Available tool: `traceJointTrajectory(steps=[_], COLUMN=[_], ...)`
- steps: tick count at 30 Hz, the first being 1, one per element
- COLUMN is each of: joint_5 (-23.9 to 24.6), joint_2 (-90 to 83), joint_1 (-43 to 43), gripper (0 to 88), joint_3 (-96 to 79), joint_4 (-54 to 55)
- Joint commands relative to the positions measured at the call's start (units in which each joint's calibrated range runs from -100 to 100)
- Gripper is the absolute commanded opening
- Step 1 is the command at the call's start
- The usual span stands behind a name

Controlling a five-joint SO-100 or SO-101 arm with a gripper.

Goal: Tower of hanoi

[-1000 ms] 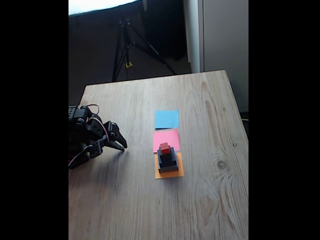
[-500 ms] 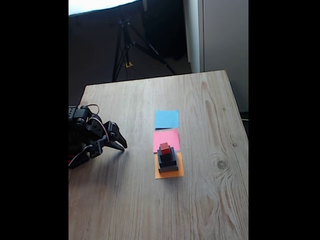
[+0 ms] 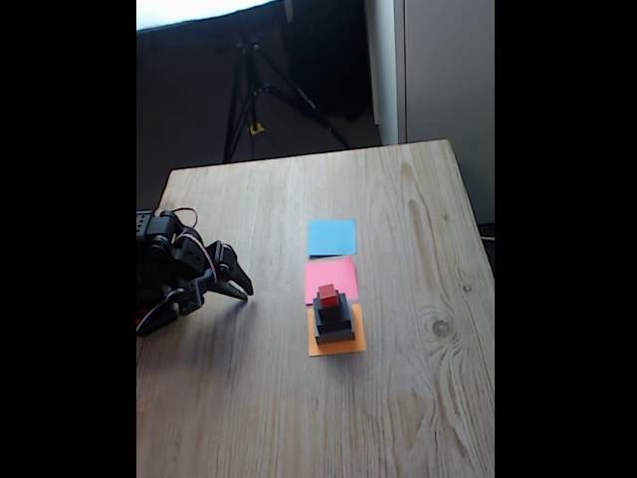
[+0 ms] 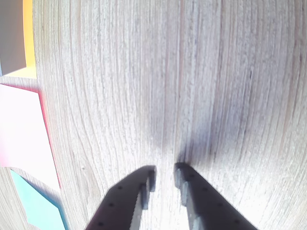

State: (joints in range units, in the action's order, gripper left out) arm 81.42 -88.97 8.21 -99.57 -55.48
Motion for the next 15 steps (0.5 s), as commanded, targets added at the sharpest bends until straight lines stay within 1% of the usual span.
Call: traceJointTrajectory(steps=[1,5,6,7,9,11,12,13,15], joint_5=[-0.2,-0.8,-1.8,-4.0,-4.2,-18.2,-27.2,-29.6,-30.1], joint_2=[0.1,0.1,0.1,0.1,0.2,1.8,3.6,4.9,9.4], joint_1=[0.4,0.4,0.2,-0.2,-0.9,-0.3,0.3,0.4,0.5], gripper=[0.9,2.4,2.5,1.3,0.8,0.8,0.8,0.8,0.8], joint_3=[-0.3,-0.3,-0.3,-0.3,-0.3,0.7,2.6,4.3,10.0], joint_4=[0.2,0.2,0.2,0.4,1.0,2.7,4.2,4.9,5.2])
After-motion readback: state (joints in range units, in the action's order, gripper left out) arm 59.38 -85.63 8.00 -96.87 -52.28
